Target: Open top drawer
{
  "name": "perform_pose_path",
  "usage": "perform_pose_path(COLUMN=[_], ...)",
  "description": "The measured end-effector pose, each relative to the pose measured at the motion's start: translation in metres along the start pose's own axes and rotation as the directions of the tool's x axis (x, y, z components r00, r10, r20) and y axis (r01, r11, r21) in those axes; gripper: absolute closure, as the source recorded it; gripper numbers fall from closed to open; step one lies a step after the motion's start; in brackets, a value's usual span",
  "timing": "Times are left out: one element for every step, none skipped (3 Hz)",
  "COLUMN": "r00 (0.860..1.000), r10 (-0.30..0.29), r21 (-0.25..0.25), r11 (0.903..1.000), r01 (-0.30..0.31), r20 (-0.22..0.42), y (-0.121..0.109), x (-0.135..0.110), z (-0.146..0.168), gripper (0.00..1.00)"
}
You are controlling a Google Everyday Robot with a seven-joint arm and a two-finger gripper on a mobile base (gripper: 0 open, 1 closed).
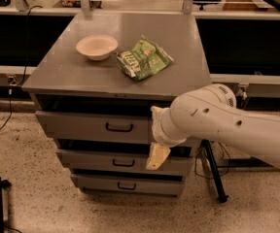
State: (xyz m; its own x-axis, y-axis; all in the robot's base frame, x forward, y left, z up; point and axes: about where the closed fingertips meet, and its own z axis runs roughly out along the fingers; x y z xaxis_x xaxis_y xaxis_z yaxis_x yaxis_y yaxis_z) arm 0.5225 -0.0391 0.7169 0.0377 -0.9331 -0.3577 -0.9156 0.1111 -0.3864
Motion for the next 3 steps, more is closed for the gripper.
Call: perform_pose_path(r00=[1.000,1.000,1.000], r10=[0.024,0.023,-0.002], r21=[0.033,0.034,0.018], r11=[0.9992,0.9992,0.9998], r01=[-0.024,-0.023,0.002], r20=[-0.001,-0.001,-0.015], y=[0.0086,0.0087,0.0053], x=[0.0398,0.0414,0.0354], z=[-0.0014,-0.0022,0.0074], gripper=[0.00,0.00,0.00])
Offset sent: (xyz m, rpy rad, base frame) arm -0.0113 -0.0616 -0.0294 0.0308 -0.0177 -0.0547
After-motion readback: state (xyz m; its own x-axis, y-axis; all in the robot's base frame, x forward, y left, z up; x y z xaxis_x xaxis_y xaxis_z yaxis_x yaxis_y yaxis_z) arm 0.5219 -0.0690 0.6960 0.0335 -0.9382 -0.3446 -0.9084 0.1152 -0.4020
